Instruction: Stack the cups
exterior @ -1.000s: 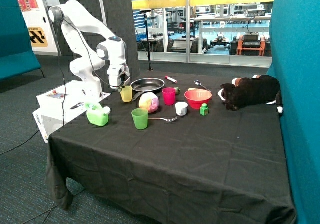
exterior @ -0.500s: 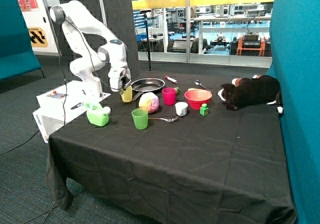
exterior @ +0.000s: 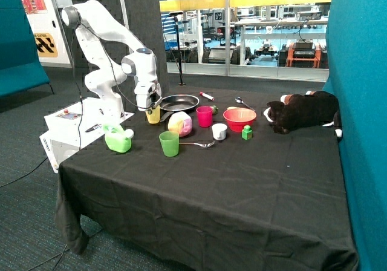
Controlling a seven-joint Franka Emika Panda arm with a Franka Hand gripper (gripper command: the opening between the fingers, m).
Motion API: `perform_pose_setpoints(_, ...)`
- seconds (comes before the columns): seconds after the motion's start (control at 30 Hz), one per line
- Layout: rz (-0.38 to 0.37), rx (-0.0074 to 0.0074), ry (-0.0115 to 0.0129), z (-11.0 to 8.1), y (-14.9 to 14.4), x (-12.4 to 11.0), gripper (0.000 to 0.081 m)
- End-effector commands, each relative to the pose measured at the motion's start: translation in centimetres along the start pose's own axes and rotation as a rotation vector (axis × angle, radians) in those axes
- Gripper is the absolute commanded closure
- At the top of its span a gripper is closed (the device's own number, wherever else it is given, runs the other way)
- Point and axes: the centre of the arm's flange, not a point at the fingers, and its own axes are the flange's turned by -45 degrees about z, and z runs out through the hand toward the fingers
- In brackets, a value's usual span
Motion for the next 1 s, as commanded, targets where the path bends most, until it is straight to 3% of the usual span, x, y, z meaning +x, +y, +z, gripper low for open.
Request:
perform_pose_setpoints(0.0, 0.002, -0.0008, -0.0007, -0.1, -0.1, 0.3, 0.0808)
perform_pose_setpoints(0.6, -0.008, -0.0008, -0.0007, -0.2, -0.7, 0.3, 0.0808)
perform_pose_setpoints(0.97, -0.025, -0.0008, -0.0007, -2.6, -1.1, 1.2, 0.0808)
